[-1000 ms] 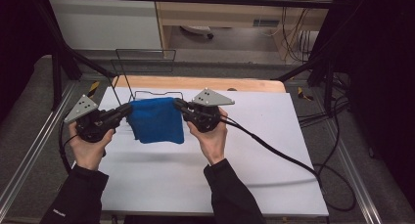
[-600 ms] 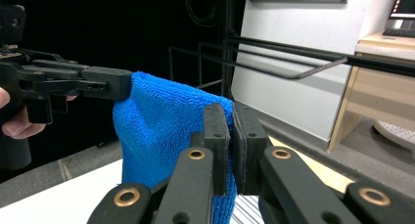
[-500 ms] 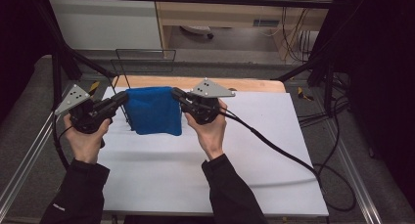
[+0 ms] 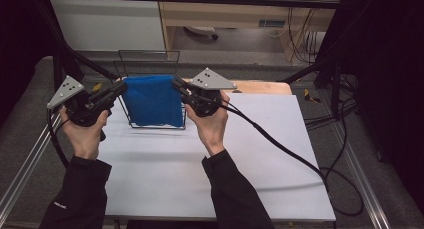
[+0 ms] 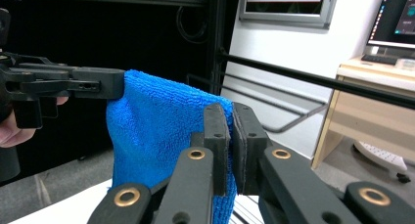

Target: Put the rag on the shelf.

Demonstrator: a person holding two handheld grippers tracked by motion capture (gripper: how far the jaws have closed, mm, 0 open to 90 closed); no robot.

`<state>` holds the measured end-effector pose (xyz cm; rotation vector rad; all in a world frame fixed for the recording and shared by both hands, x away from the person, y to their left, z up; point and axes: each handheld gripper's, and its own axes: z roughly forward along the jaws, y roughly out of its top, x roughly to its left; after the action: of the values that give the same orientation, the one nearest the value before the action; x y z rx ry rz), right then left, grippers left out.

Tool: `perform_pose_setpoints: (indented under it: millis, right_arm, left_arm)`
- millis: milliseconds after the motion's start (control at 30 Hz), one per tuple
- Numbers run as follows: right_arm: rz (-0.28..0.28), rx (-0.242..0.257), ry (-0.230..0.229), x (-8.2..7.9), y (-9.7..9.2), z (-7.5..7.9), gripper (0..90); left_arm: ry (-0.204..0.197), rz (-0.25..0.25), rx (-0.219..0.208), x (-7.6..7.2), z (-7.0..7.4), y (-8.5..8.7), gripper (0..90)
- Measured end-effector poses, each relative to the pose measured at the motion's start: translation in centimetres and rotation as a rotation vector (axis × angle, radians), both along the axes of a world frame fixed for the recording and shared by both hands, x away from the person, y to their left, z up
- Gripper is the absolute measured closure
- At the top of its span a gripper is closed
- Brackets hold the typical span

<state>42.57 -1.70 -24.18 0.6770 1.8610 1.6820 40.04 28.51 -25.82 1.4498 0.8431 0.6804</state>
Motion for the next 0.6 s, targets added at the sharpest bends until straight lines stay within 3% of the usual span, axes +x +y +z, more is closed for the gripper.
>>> perform_pose_setpoints:
  millis: [600]
  right_arm:
    - [-0.01, 0.014, -0.061, 0.8, 1.3, 2.8, 86.5]
  left_arm:
    - [-0.066, 0.032, -0.033, 0.7, 3.3, 1.0, 84.8]
